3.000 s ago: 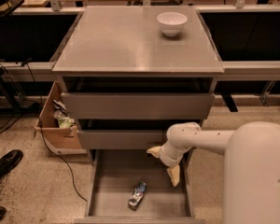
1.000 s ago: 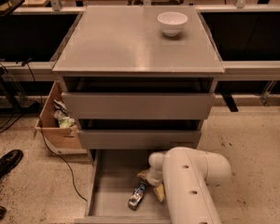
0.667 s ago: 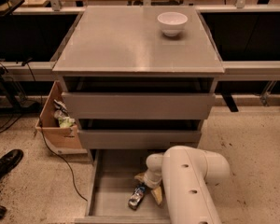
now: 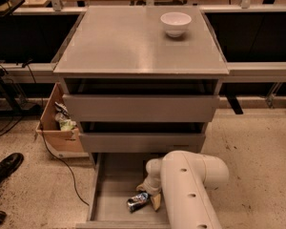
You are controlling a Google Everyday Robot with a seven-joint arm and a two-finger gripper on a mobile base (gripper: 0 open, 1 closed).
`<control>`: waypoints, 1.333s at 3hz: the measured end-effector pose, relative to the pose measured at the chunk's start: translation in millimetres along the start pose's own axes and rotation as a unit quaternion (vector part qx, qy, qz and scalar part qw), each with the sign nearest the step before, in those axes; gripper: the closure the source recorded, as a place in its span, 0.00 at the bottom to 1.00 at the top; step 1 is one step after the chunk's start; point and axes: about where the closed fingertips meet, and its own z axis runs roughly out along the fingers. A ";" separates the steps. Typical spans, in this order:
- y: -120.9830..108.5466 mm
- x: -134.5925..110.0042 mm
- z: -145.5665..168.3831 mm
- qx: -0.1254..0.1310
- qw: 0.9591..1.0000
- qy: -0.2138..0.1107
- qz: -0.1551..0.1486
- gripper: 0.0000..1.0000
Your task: Pick redbull can from bottom drawer and place on counter
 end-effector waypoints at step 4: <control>7.9 -19.0 -103.2 0.063 0.998 0.016 0.024 1.00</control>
Offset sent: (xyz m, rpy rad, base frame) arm -0.0141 -0.0119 0.0899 0.0760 -0.0512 -0.0920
